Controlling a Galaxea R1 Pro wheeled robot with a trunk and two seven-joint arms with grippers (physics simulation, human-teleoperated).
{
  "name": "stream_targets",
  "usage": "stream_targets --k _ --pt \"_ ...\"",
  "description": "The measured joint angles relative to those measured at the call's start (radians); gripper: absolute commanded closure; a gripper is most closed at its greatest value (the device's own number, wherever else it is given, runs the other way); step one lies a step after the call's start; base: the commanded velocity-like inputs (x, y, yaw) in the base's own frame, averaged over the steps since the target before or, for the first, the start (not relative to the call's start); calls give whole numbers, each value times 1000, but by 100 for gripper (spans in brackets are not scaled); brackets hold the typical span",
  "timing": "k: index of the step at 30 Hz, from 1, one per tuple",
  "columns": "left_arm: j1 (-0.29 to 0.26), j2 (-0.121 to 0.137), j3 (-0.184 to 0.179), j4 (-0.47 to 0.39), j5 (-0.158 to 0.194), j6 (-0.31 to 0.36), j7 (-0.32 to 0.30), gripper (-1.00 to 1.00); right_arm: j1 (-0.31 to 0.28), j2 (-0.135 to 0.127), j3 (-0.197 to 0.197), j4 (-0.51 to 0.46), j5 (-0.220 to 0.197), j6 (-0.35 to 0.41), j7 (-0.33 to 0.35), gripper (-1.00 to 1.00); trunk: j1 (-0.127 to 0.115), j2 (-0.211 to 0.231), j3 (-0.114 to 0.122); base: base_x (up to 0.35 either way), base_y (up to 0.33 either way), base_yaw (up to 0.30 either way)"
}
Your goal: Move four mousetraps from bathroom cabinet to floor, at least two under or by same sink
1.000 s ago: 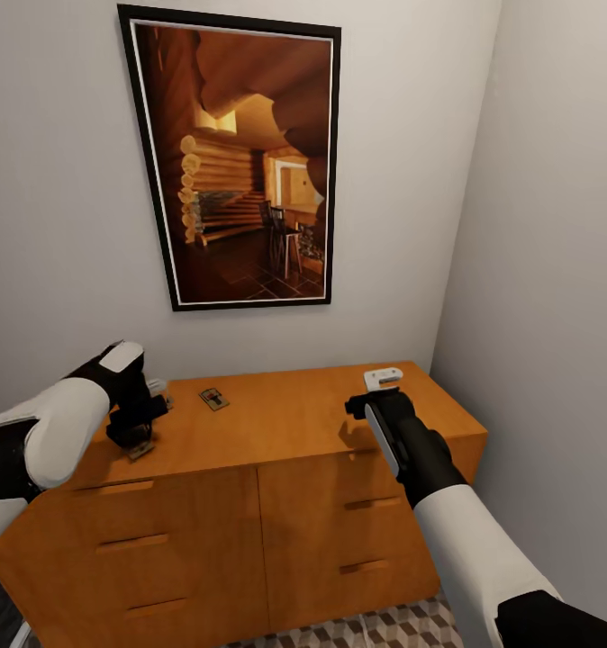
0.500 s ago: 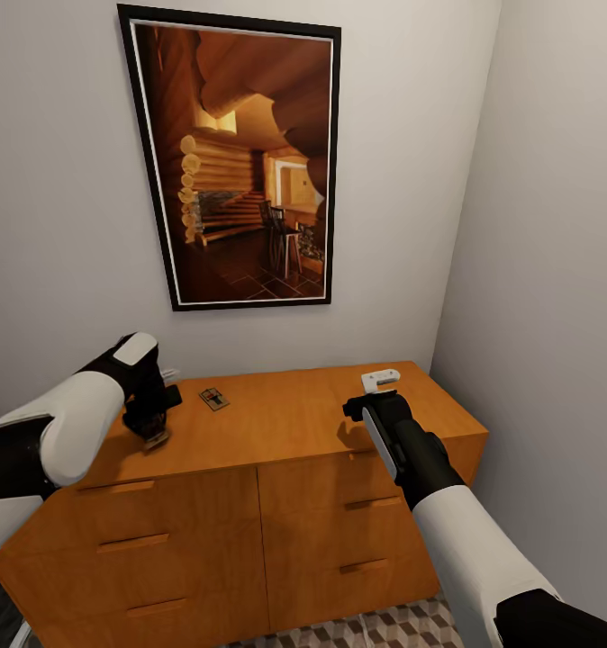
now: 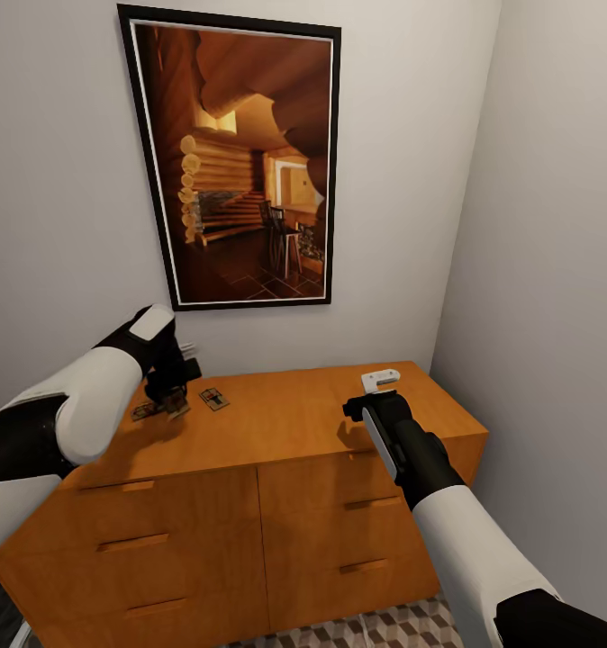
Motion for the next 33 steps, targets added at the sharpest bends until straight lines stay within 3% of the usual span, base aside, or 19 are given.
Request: stream_targets --k 14,17,21,22,25,26,28,29,31,32,33 --pt "-21 -12 2 1 2 3 -1 100 0 0 1 2 0 0 0 -100 0 0 0 0 0 0" --pt "-41 -31 4 2 17 3 -1 100 0 1 1 13 0 -2 0 -100 0 0 0 0 0 0" --pt "-89 -94 1 3 118 -1 0 100 0 0 1 28 1 -30 0 -100 0 0 0 0 0 0" --pt "-98 -103 -2 2 128 2 0 100 0 0 1 30 1 -36 -1 -100 0 0 0 0 0 0" --pt "-145 -136 0 -4 215 0 0 100 0 0 1 42 1 -55 -1 -100 0 0 0 0 0 0" --pt "-155 -140 -2 -5 230 2 0 100 0 1 2 45 1 -58 -1 -100 0 0 0 0 0 0" --pt "-185 -151 -1 -12 316 1 -1 100 0 1 8 54 1 -63 -1 -100 0 0 0 0 0 0" --pt "-191 -153 -3 -17 337 3 -1 100 0 1 11 56 1 -64 -1 -100 0 0 0 0 0 0" --pt "-203 -160 -2 -52 428 2 -2 100 0 2 31 60 0 -67 -1 -100 0 0 0 0 0 0" --pt "-204 -161 -3 -65 447 4 -3 100 0 2 37 61 0 -67 -1 -100 0 0 0 0 0 0" --pt "-206 -163 -2 -89 489 3 -3 100 0 2 48 62 0 -68 -2 -100 0 0 0 0 0 0"
